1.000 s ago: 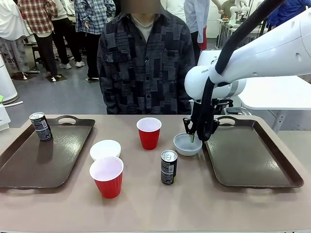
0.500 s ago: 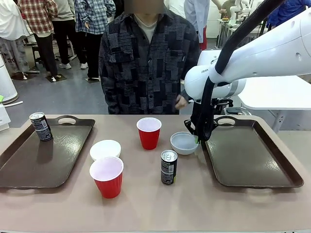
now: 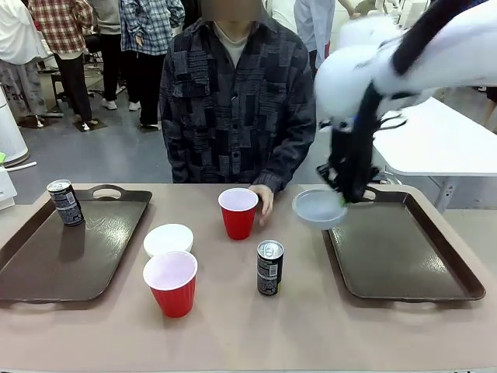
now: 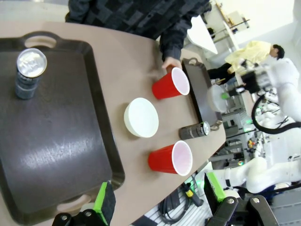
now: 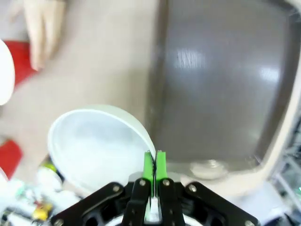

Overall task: Prepare tableware on both trays.
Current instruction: Pick up a Picnic Bowl from the table and place it on a Handle tray.

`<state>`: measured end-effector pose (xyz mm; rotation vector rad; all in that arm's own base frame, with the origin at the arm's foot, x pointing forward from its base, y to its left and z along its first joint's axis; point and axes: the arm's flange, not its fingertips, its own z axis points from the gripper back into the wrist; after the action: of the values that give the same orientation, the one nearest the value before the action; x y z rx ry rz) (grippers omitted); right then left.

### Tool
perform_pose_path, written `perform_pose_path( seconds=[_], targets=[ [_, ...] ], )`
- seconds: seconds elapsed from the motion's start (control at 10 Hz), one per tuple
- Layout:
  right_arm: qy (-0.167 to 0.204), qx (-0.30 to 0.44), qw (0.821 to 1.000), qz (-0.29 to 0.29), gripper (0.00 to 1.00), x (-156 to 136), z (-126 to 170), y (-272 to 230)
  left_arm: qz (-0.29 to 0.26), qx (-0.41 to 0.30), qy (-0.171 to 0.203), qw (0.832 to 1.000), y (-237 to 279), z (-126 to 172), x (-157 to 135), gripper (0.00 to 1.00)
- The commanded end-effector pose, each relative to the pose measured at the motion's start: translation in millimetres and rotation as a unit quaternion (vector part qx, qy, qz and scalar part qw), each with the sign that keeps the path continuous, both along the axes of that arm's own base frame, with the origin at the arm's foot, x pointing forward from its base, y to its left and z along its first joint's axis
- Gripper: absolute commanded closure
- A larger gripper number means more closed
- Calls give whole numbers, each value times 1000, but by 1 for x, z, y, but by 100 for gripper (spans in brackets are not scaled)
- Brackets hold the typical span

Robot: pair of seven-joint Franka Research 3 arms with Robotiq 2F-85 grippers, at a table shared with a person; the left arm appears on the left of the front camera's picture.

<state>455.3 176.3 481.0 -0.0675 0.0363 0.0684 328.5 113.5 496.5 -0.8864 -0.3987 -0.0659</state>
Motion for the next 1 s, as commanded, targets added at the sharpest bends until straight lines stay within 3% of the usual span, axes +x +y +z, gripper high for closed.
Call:
perform_pose_path(
  seconds=[0.0, 0.3, 0.7, 0.9],
  targets=[
    [-16, -1, 1000, -13, 100, -37, 35, -67, 3, -9, -3, 1000, -1, 1, 1, 0],
    [-3, 7, 999, -46, 100, -42, 22, -124, 3, -9, -3, 1000, -1, 1, 1, 0],
    [24, 7, 999, -41, 100, -7, -32, -143, 3, -9, -3, 1000, -1, 1, 1, 0],
    [13, 17, 999, -44, 100, 6, -47, -144, 3, -9, -3, 1000, -1, 1, 1, 0]
  ],
)
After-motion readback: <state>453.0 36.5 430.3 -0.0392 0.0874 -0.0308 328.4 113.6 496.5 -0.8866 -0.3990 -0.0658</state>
